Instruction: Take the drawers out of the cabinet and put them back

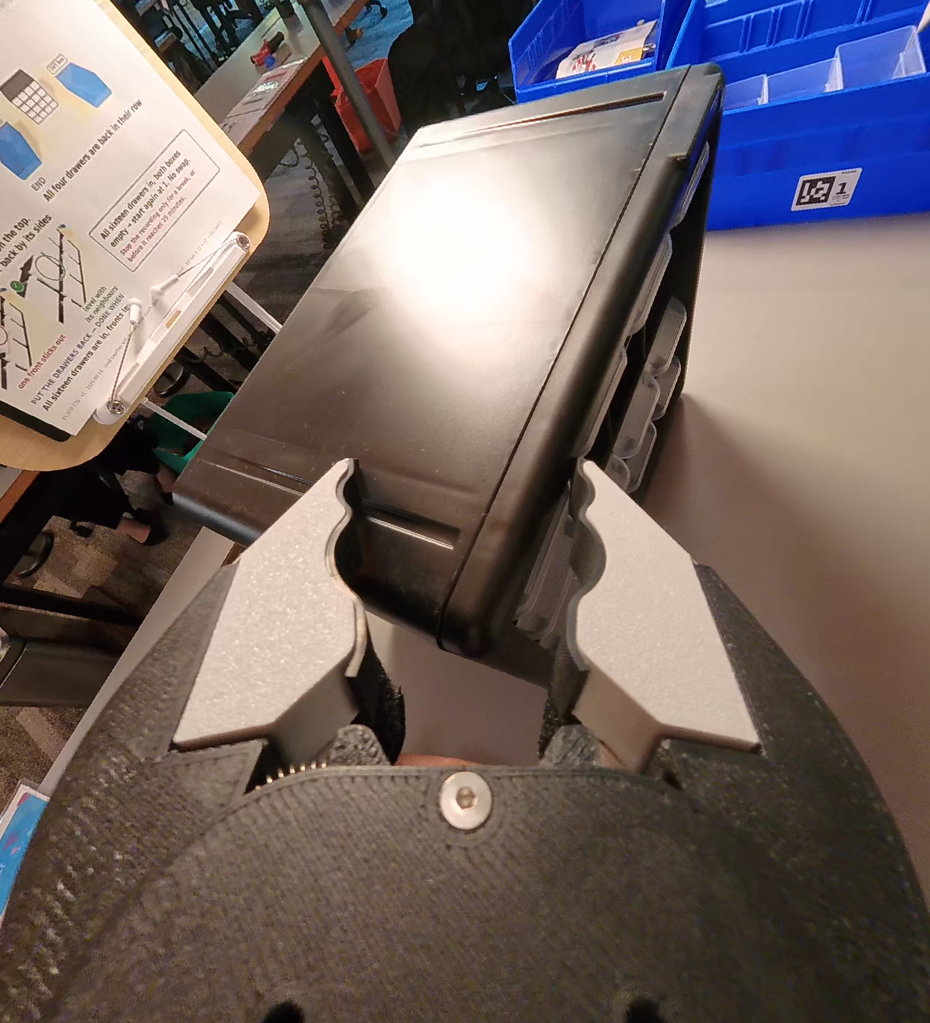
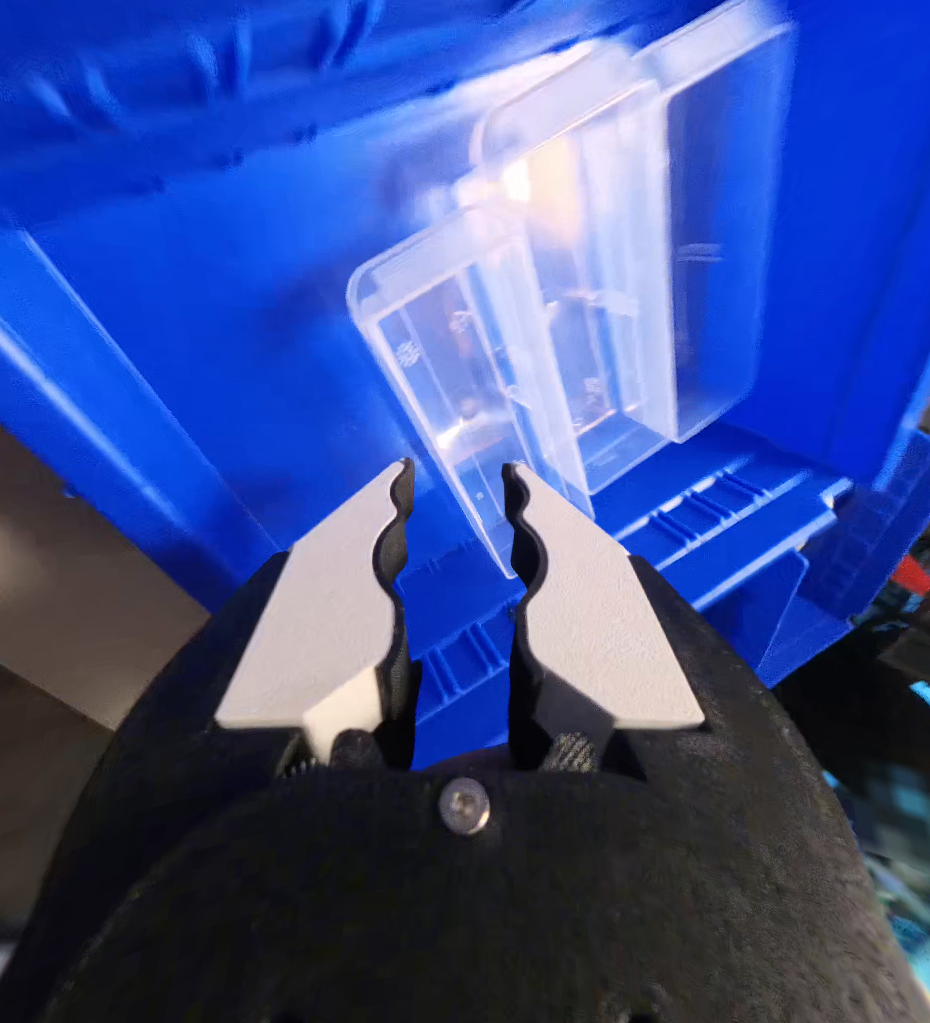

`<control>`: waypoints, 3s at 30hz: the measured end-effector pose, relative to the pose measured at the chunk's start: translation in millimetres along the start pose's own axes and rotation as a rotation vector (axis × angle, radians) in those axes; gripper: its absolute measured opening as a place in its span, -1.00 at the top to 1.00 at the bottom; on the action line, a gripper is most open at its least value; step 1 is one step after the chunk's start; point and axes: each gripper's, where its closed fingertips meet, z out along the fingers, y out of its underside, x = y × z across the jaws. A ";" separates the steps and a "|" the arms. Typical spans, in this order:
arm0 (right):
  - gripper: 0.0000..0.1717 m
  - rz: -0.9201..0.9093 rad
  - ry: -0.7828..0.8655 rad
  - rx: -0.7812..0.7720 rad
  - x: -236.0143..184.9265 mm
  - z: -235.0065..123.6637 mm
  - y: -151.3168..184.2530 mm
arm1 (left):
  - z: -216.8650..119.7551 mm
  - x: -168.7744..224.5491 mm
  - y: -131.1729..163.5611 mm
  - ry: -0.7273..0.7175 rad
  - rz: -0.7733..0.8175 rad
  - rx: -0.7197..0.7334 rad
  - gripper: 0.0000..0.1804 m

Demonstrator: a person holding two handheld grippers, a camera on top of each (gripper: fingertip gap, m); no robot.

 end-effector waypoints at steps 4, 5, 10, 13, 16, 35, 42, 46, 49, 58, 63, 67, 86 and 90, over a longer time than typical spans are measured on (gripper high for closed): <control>0.58 0.297 0.133 0.327 22.7 -60.6 -41.0 | 0.0 0.0 -0.1 0.002 -0.002 -0.005 0.16; 0.58 0.371 0.155 0.435 26.1 -78.4 -57.6 | 0.0 0.1 -0.2 0.002 -0.004 -0.006 0.15; 0.59 0.649 0.133 0.895 13.8 -128.5 -162.1 | 0.0 0.9 -0.3 0.003 -0.014 -0.012 0.10; 0.60 0.751 0.011 1.111 -10.6 -127.3 -245.4 | -0.1 1.0 -0.5 0.000 -0.021 -0.015 0.15; 0.60 0.840 -0.154 1.284 -31.6 -117.7 -334.6 | -0.3 1.1 -0.5 -0.002 -0.024 -0.019 0.13; 0.64 1.390 -0.595 1.510 21.8 -78.8 -522.2 | -1.6 1.5 -1.7 0.012 -0.037 -0.012 0.13; 0.87 1.435 -0.658 1.538 18.0 -81.8 -530.1 | -1.8 1.8 -1.6 0.010 -0.037 -0.013 0.19; 0.90 1.454 -0.752 1.577 -5.6 -94.7 -523.3 | -1.8 1.6 -1.7 0.010 -0.035 -0.013 0.13; 0.92 1.436 -0.786 1.616 -35.5 -110.9 -515.1 | -1.8 1.1 -1.6 0.010 -0.030 -0.011 0.18; 0.95 1.349 -0.788 1.708 -89.2 -161.9 -492.7 | -1.7 1.2 -1.6 0.006 -0.028 -0.014 0.18; 0.95 1.367 -0.799 1.721 -86.4 -171.7 -486.0 | -1.7 1.2 -1.6 0.006 -0.030 -0.010 0.18; 0.95 1.434 -0.754 1.631 -97.7 -146.9 -466.7 | -1.8 1.2 -1.5 0.008 -0.030 -0.008 0.18; 0.53 1.325 -1.013 1.023 -226.3 -88.8 -410.3 | -1.4 1.6 -1.6 0.005 -0.027 -0.011 0.15; 0.51 1.100 -1.077 0.990 -240.5 -111.1 -410.4 | -1.4 1.6 -1.6 0.005 -0.025 -0.011 0.18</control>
